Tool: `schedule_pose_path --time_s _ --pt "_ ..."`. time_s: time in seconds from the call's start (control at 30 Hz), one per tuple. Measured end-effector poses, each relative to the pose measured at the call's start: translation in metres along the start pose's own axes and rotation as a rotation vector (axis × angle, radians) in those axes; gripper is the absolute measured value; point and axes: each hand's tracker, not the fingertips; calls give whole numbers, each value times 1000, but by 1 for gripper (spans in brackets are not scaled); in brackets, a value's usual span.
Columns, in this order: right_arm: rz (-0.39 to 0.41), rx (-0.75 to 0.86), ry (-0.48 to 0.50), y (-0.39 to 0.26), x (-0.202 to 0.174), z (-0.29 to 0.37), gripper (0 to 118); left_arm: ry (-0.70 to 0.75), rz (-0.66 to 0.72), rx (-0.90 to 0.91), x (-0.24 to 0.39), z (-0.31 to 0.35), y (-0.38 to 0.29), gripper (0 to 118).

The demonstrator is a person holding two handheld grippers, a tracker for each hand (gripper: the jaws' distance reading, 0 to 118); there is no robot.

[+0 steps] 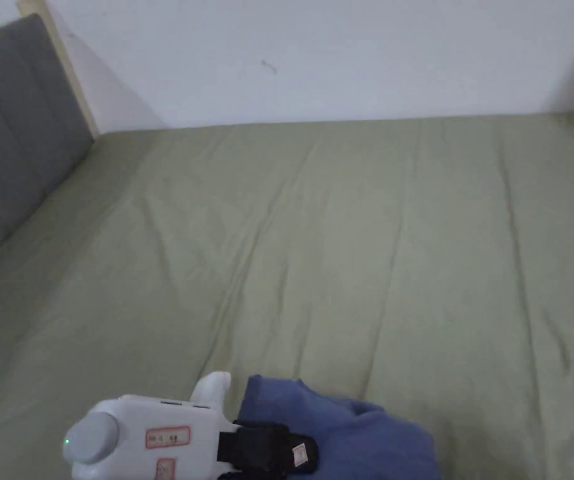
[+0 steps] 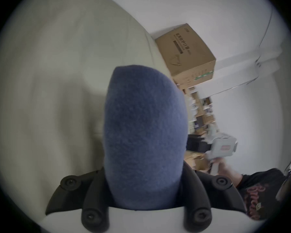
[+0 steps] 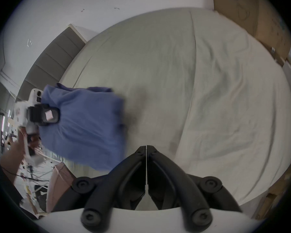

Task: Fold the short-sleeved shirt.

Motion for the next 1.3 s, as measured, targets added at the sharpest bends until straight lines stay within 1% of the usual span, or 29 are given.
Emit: schedule_pose_path --time_s 0.1,0.13,0.23,0.33,0.43,0.5,0.53,0.57,0.6,0.63,0.67,0.73,0.77,0.83,0.87,0.9,0.93,0.97,1.0,1.03,1.07,1.1,1.17,1.2,1.27,1.3 --pt "23 22 -19 1 -12 11 0 290 -83 -14 -29 79 25 25" --pt "26 28 -22 0 -15 13 0 381 -74 -24 -41 103 33 25" --pt "20 43 -37 -2 -26 21 0 667 -127 -99 -69 156 49 25" --pt "16 56 -47 -3 -33 24 0 937 -119 -186 -102 188 62 25" --pt "19 56 -65 -2 -36 25 0 1175 -189 -255 -124 200 67 25" --pt "18 53 -77 -2 -37 25 0 1226 -184 -254 -138 210 66 26" --pt "15 54 -80 -2 -36 25 0 1241 -161 -249 -144 215 65 32" --pt "12 55 -82 -2 -36 25 0 1293 -149 -262 -149 220 63 50" --pt "10 56 -84 -1 -35 26 0 1347 -156 -274 -150 223 62 87" --pt "9 58 -87 -2 -35 27 0 1375 -180 -267 -149 230 60 107" --pt "9 61 -91 -2 -35 28 0 1376 -206 -219 -138 236 57 114" --pt "18 71 -97 -1 -28 30 0 1368 -206 -122 -117 242 55 112" --pt "23 81 -105 -1 -27 32 0 1337 -203 -43 -102 243 52 112" --pt "33 100 -120 -1 -27 36 0 1204 -190 154 -69 239 43 112" --pt "35 110 -120 -1 -27 39 0 1126 -142 251 -49 230 34 112" --pt "36 118 -117 0 -27 42 0 1042 -105 297 -32 220 25 108" --pt "35 131 -110 0 -28 45 0 905 -75 337 -12 207 13 99" --pt "35 142 -101 1 -30 49 0 790 -60 374 -12 197 5 82" --pt "34 150 -94 2 -31 53 0 734 -57 397 4 182 -5 48" --pt "36 159 -87 3 -33 57 0 675 -71 431 22 160 -16 20" --pt "39 168 -79 5 -35 62 0 637 -91 432 40 137 -26 2" --pt "41 177 -73 6 -36 66 0 627 -104 448 56 119 -34 3" --pt "40 185 -75 10 -40 80 0 474 -114 467 89 87 -46 2" --pt "34 188 -73 11 -41 87 0 438 -114 488 105 78 -50 1" --pt "10 208 -44 15 -41 106 0 414 -173 581 141 65 -56 1" --pt "-5 243 -25 16 -41 114 0 419 -210 639 157 65 -58 1"
